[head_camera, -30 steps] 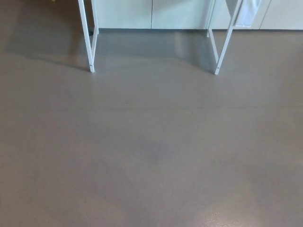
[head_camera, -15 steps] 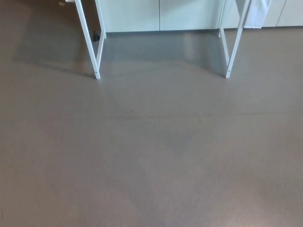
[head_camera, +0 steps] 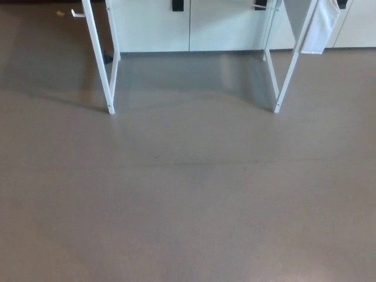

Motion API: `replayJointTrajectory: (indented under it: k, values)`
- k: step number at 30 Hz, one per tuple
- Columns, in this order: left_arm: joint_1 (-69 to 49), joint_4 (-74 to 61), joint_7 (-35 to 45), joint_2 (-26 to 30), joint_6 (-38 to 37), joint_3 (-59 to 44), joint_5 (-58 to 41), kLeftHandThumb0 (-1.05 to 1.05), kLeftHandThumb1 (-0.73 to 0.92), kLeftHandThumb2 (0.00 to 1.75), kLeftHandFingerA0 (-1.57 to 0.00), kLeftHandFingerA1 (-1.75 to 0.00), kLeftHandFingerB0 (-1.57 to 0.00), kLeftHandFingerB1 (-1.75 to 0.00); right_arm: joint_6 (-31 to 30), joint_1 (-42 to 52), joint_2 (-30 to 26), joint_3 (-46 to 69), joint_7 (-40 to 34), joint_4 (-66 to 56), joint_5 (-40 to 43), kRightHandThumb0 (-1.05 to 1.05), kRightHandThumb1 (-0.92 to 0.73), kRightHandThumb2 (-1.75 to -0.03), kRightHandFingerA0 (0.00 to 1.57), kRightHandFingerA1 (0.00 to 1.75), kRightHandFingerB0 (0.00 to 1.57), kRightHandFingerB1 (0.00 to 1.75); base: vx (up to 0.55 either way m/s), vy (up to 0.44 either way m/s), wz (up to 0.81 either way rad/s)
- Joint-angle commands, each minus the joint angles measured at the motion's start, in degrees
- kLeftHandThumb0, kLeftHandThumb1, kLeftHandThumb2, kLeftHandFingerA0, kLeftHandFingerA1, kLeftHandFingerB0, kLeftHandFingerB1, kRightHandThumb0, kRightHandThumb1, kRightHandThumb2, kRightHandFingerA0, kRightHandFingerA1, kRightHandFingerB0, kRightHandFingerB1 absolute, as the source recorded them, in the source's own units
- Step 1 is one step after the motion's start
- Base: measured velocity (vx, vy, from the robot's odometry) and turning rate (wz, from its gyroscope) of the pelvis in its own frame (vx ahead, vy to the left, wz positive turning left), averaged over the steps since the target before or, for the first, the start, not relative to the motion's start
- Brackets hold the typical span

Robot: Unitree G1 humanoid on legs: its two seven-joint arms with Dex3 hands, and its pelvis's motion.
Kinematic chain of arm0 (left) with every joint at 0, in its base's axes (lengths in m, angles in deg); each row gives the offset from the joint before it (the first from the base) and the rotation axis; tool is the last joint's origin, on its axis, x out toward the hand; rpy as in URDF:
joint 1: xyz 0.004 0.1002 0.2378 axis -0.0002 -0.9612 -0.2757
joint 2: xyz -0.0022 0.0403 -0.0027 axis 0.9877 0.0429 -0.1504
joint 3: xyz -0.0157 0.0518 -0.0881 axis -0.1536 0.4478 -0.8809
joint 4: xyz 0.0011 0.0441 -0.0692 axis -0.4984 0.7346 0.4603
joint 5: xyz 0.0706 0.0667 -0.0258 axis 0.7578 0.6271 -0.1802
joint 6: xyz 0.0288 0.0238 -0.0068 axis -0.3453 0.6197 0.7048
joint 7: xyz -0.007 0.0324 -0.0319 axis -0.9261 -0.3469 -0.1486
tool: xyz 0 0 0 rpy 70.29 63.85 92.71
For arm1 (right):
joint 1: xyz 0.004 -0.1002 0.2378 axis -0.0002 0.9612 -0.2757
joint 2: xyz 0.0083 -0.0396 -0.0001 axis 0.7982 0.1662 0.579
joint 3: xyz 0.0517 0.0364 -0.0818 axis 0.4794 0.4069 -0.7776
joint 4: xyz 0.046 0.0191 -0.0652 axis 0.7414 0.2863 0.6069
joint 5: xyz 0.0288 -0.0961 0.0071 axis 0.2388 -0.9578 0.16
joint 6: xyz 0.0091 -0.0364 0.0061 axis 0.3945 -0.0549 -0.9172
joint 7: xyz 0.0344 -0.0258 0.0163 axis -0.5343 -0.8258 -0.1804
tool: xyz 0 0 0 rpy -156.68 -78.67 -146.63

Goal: The robot walk towards a table in front and uses its left hand to pick up the pot from the base and pour water to the cup on the right hand side

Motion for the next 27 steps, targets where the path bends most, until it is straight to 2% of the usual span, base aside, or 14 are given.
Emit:
replayJointTrajectory:
  k: [1, 2, 3, 5, 6, 7, 8, 9, 11, 13, 20, 27]
  values:
    - [-0.2, 0.0, -0.3, 0.4, -1.0, 0.3, -0.7, 0.16, 0.64, 0.60, -0.34, -0.42, -0.20, -0.34, -0.1, 0.2, -0.9, 0.2, -0.4, 0.1, 1.0, -0.23, -0.66, -0.59, 0.37, 0.41, 0.30, 0.40, 0.19, -0.031, 0.08]
    - [-0.2, 0.0, -0.3, 0.4, -1.0, 0.4, -0.7, 0.16, 0.64, 0.60, -0.34, -0.42, -0.20, -0.34, -0.1, 0.3, -0.9, 0.1, -0.4, 0.1, 1.0, -0.23, -0.66, -0.59, 0.37, 0.41, 0.30, 0.40, 0.19, -0.081, 0.08]
    - [-9.8, -19.0, -4.5, -2.8, -4.6, 6.8, 7.1, 0.06, 0.55, 0.56, -0.49, -0.44, -0.38, -0.38, 7.8, 0.6, -1.8, -5.8, -6.6, 2.0, -8.5, -0.14, -0.61, -0.57, 0.54, 0.51, 0.36, 0.41, 0.21, -0.079, 0.07]
    - [-2.4, -1.2, -4.3, 1.1, -10.3, 7.3, 8.2, 0.11, 0.55, 0.57, -0.48, -0.43, -0.37, -0.37, 8.0, 1.3, -1.7, -7.1, -7.9, 0.4, -9.5, -0.15, -0.60, -0.58, 0.55, 0.54, 0.36, 0.42, 0.19, -0.137, 0.06]
    - [-1.2, 1.4, -4.4, 1.6, -10.9, 7.5, 7.8, 0.12, 0.57, 0.57, -0.44, -0.43, -0.36, -0.37, 8.2, 1.6, -1.7, -7.7, -8.2, -0.1, -9.5, -0.15, -0.60, -0.58, 0.54, 0.54, 0.36, 0.43, 0.25, -0.177, 0.04]
    - [-1.2, 1.4, -4.7, 1.6, -11.4, 7.9, 7.8, 0.12, 0.55, 0.57, -0.44, -0.42, -0.38, -0.37, 9.7, 1.4, -2.1, -8.6, -8.3, 1.2, -10.2, -0.11, -0.60, -0.57, 0.45, 0.48, 0.34, 0.42, 0.31, -0.151, -0.27]
    - [-1.5, 1.1, -5.1, 1.6, -12.0, 8.5, 7.9, 0.12, 0.55, 0.57, -0.44, -0.42, -0.38, -0.37, 11.4, 1.0, -2.6, -9.4, -8.2, 3.1, -11.0, -0.11, -0.60, -0.57, 0.45, 0.48, 0.34, 0.42, 0.34, -0.108, 0.25]
    - [-1.5, 1.8, -5.7, 1.9, -13.6, 9.6, 8.7, 0.11, 0.55, 0.57, -0.46, -0.42, -0.39, -0.38, 14.7, 1.5, -2.8, -11.2, -8.6, 3.8, -12.8, -0.11, -0.59, -0.56, 0.39, 0.47, 0.33, 0.43, 0.33, -0.071, 0.47]
    - [-1.7, 2.4, -6.6, 2.0, -15.9, 10.8, 9.8, 0.09, 0.54, 0.56, -0.48, -0.43, -0.40, -0.38, 17.9, 2.0, -3.4, -13.9, -10.1, 4.5, -15.4, -0.13, -0.58, -0.56, 0.41, 0.45, 0.33, 0.42, 0.29, -0.089, 0.06]
    - [-3.3, 2.1, -9.7, 2.9, -22.1, 15.0, 15.1, 0.00, 0.53, 0.54, -0.51, -0.41, -0.41, -0.37, 21.3, 2.7, -4.4, -18.6, -13.1, 5.0, -20.3, -0.17, -0.58, -0.56, 0.42, 0.43, 0.32, 0.40, 0.21, -0.101, 0.00]
    - [-3.3, 3.2, -12.5, 3.7, -24.3, 18.0, 16.3, -0.05, 0.51, 0.54, -0.52, -0.41, -0.42, -0.37, 23.5, 2.6, -4.8, -20.5, -14.6, 6.4, -20.0, -0.17, -0.58, -0.56, 0.42, 0.42, 0.32, 0.39, 0.20, 0.028, -0.11]
    - [-2.2, 4.2, -12.8, 3.7, -24.7, 18.2, 14.6, 0.01, 0.52, 0.54, -0.51, -0.42, -0.42, -0.37, 23.6, 2.4, -4.4, -20.4, -14.9, 5.7, -18.6, -0.17, -0.58, -0.56, 0.42, 0.43, 0.33, 0.40, 0.33, 0.185, -0.05]
